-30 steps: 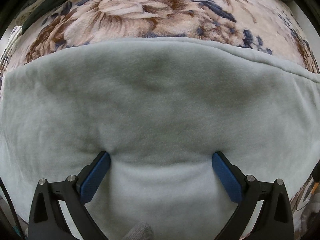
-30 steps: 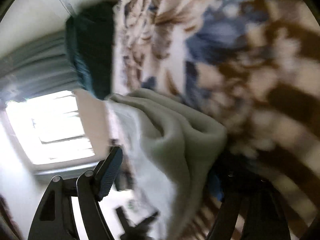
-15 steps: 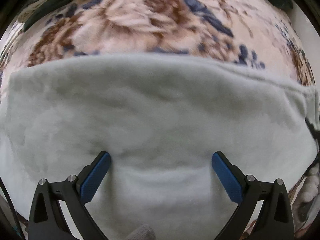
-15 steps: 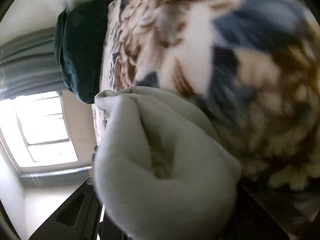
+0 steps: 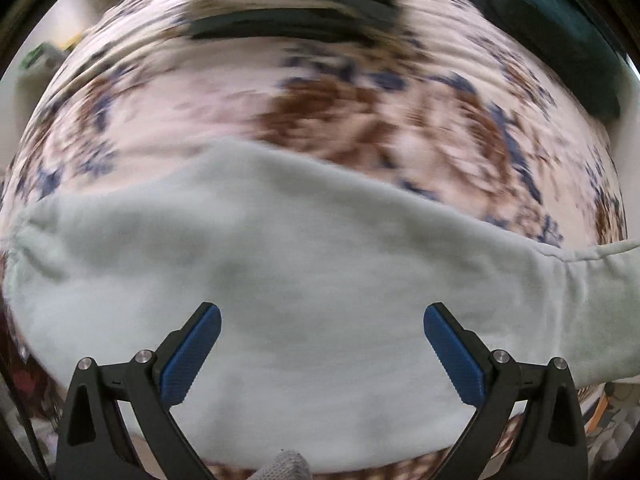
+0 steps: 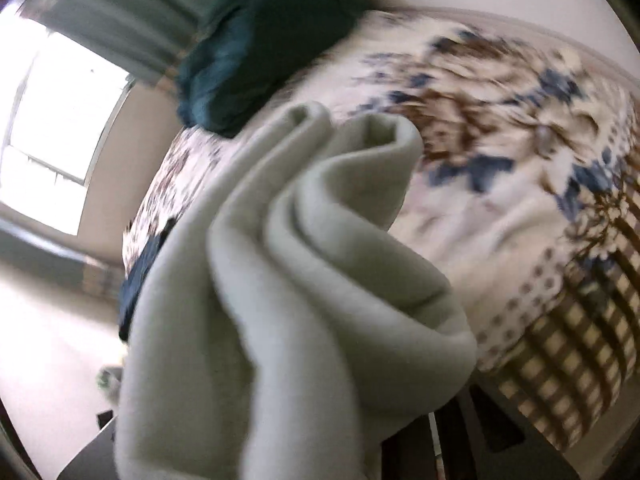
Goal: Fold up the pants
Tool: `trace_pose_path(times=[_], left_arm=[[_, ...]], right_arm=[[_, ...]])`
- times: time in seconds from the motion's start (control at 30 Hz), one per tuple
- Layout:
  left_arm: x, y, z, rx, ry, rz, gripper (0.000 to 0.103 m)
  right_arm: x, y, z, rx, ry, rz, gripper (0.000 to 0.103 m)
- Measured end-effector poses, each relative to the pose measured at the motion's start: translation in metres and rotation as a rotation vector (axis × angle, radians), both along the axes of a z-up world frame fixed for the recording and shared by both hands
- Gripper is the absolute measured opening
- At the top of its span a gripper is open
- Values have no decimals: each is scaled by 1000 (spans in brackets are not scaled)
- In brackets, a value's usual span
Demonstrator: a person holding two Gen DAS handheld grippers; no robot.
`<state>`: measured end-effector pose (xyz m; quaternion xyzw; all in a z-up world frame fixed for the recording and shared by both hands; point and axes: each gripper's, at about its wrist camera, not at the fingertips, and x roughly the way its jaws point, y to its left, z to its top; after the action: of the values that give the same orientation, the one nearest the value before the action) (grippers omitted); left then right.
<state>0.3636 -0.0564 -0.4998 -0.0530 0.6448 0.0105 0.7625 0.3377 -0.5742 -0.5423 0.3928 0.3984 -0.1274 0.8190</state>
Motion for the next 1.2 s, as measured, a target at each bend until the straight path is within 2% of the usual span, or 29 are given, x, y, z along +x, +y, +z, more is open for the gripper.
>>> trace_pose_path(times=[0.1,0.17,0.27,0.37,0.4,0.47,0.5,0.53,0.6,0.67,0.7,0.77,0.83,0.9,1.0,1.03,1.07,1.1,1.2], left_arm=[[-7,53,4,-8,13,57,103],[-15,85,6,3,21,87,103],[-25,127,10,39,11,111,103],[-29,156,21,82,-23,113,103],[-29,162,24,87,-34,114,103],[-25,172,28,85,-48,117,103],[-23,173,31,78,-50,120,103],[-19,174,33,65,-53,123,103],[-9,171,41,18,-68,130,103],[0,162,49,-30,-79,117,103],[5,154,53,-58,-89,104,103],[15,131,54,-100,-92,54,103],[21,108,46,-124,-69,6,103],[27,76,25,-138,-24,-58,103],[35,38,-15,-105,38,-120,103],[37,31,-26,-100,53,-130,95],[40,22,-43,-95,73,-147,65],[42,19,-52,-84,87,-156,55],[50,30,-67,-89,102,-132,54]], right_arm=[[3,86,18,-152,17,106,20],[12,154,10,-249,49,208,20],[16,239,-19,-316,108,328,20],[18,336,-64,-430,194,498,20],[19,354,-77,-454,228,538,21],[17,390,-107,-507,338,618,30],[18,403,-118,-544,388,654,39],[15,410,-119,-554,392,676,59],[12,415,-108,-434,358,757,92],[7,415,-92,-322,321,811,92],[1,407,-79,-234,294,828,92],[-12,384,-62,-124,292,798,92],[-23,359,-47,-95,308,725,92],[-39,313,-38,-92,354,593,93],[-55,244,-46,-45,415,420,93],[-58,228,-51,-42,440,380,93],[-61,212,-55,-32,461,342,93],[-65,191,-61,-8,469,297,93],[-72,165,-71,-4,506,244,93]])
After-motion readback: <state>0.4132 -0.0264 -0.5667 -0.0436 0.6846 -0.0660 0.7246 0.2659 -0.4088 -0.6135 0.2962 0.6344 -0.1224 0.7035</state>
